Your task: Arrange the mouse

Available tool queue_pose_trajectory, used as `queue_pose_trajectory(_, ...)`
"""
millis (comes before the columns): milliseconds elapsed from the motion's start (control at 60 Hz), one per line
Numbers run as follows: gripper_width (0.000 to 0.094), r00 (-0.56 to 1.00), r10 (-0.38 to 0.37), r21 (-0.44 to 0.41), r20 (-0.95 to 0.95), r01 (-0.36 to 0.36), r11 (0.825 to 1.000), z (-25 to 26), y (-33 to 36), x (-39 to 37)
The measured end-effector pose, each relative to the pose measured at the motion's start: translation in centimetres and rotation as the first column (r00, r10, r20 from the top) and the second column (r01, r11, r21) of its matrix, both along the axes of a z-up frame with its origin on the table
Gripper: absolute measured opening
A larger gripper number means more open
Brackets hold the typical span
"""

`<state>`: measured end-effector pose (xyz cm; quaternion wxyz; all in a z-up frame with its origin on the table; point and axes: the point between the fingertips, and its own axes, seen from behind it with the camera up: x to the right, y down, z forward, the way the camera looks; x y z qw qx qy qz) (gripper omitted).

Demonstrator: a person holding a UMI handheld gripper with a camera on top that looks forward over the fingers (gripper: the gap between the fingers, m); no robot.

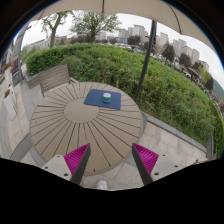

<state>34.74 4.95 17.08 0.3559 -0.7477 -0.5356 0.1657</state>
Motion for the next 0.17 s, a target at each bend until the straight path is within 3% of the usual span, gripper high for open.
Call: queue_pose_trajectory(167, 0.0852, 1.0, 0.005, -0.006, -0.016, -0.005, 1.0, 0.5, -1.3, 1.3)
